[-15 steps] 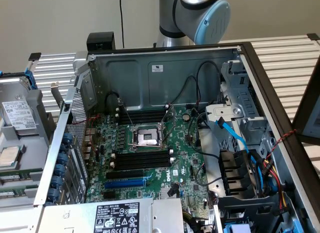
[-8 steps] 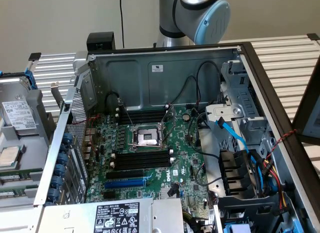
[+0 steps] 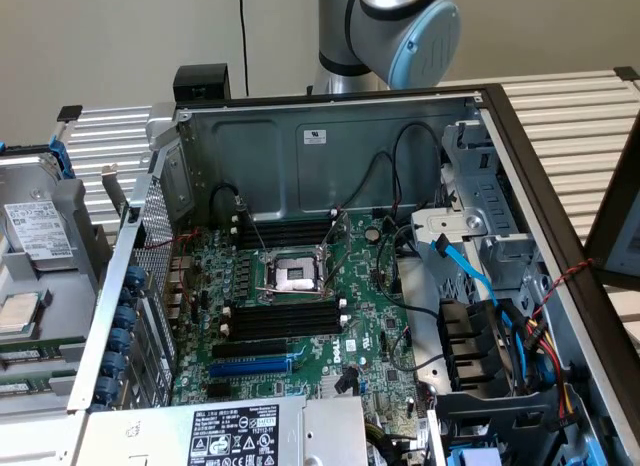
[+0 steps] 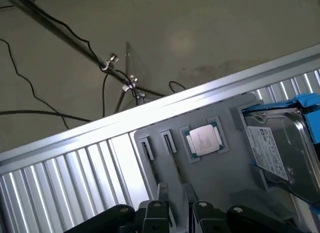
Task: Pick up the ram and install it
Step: 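Pick up the ram and move it above insertion slot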
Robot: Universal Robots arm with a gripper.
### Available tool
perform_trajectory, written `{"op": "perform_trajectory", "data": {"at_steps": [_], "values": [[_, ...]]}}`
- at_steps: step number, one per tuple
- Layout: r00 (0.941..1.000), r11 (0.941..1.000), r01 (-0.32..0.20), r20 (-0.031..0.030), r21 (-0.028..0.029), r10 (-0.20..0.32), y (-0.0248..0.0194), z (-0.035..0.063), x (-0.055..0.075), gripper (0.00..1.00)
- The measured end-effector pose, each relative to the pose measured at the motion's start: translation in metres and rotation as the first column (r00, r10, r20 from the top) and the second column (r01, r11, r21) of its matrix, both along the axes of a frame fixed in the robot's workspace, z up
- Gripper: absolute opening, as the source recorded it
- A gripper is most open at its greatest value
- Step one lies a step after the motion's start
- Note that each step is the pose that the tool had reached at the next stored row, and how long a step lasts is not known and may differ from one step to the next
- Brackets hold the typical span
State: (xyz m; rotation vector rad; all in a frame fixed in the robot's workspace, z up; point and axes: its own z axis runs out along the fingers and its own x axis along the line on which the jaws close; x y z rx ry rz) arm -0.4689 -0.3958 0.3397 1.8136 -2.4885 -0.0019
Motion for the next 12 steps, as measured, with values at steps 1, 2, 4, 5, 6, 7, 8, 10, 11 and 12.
{"op": "perform_trajectory", "data": {"at_steps": [1,2,4,5,6,7,8,10,11,12], "values": [[1.0000,1.0000,-0.007,0.0002,-0.0007,0.007,0.0000,-0.0010,-0.0003,0.26],[0.9999,0.9999,-0.011,0.0011,-0.0012,0.011,0.0000,-0.0019,-0.0005,0.26],[0.9994,0.9995,-0.032,0.0080,-0.0023,0.032,0.0000,-0.0032,-0.0006,0.26],[0.9987,0.9988,-0.048,0.0149,-0.0029,0.048,0.0000,-0.0037,-0.0006,0.26],[0.9977,0.9980,-0.064,0.0217,-0.0038,0.064,0.0000,-0.0042,-0.0005,0.26],[0.9964,0.9968,-0.079,0.0285,-0.0048,0.079,0.0000,-0.0046,-0.0005,0.26],[0.9951,0.9957,-0.092,0.0348,-0.0057,0.092,0.0000,-0.0050,-0.0005,0.26],[0.9928,0.9938,-0.111,0.0439,-0.0078,0.111,-0.0001,-0.0063,-0.0004,0.26],[0.9921,0.9932,-0.116,0.0467,-0.0087,0.117,-0.0001,-0.0069,-0.0004,0.26],[0.9914,0.9927,-0.121,0.0501,-0.0095,0.121,-0.0001,-0.0077,-0.0004,0.26]]}}
